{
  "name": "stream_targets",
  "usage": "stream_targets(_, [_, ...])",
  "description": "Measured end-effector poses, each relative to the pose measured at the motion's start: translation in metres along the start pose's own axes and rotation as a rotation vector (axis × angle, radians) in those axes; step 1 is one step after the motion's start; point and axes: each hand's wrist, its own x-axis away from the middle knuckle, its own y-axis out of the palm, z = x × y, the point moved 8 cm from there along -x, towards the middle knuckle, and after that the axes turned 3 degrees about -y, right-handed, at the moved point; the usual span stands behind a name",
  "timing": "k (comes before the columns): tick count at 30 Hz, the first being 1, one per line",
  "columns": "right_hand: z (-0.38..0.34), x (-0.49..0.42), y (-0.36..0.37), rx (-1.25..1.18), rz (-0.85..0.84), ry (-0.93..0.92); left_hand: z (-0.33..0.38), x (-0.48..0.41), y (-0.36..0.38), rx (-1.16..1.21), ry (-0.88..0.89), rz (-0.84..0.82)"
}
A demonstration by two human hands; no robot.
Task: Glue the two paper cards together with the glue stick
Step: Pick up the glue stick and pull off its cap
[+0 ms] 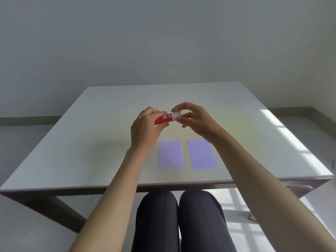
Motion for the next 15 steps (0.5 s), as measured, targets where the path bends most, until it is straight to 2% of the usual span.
stream_targets(2, [0.004,-0.002,0.001,0.003,-0.015,0.053,-0.002,0.000,-0.001,-0.007,-0.015,-0.001])
stream_targets(4, [0.008,-0.002,0.000,0.017,0.050,0.100,-0.001,0.000,0.001,-0.009,-0.026,-0.014])
stream_targets(7, [0.005,-0.005,-0.004,-0.025,0.110,0.028,-0.005,0.002,0.006,-0.040,-0.042,-0.053])
stream_targets(10, [0.018,-0.012,-0.044,-0.042,0.308,0.035,-0.023,0.005,0.006,-0.005,-0.125,-0.062])
stream_targets(12, [0.033,-0.014,-0.074,0.155,0.403,0.077,-0.038,0.009,0.004,0.081,-0.206,-0.055])
stream_targets(15, [0.071,-0.010,-0.090,0.491,0.359,0.180,-0.048,0.017,0.005,0.197,-0.257,-0.073])
